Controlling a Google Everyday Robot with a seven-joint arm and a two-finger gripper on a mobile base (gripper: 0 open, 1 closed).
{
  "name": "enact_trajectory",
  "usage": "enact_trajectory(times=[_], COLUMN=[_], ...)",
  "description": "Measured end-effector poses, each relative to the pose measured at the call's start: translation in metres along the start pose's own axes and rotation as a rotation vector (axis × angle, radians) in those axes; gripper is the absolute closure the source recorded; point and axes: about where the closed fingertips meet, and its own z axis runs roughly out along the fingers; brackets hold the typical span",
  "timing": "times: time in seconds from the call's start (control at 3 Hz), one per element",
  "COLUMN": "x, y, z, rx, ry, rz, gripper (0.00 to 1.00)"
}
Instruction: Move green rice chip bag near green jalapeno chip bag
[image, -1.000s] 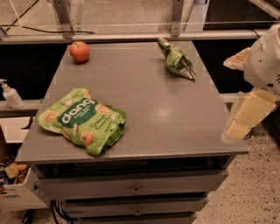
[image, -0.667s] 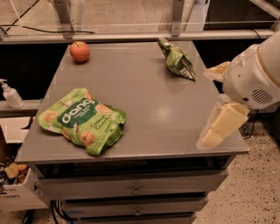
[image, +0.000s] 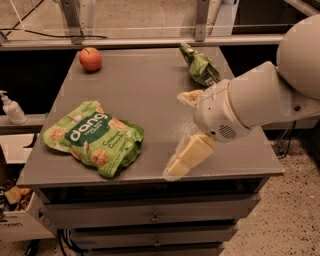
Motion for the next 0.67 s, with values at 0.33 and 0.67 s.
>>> enact_trajectory(times=[0.33,0.67], x=[0.0001,-0.0005], y=[0.0001,0.0020], z=[-0.0003,0.0011], rx=[0.000,0.015], ry=[0.001,-0.007], rz=[0.000,0.008], gripper=[0.00,0.00])
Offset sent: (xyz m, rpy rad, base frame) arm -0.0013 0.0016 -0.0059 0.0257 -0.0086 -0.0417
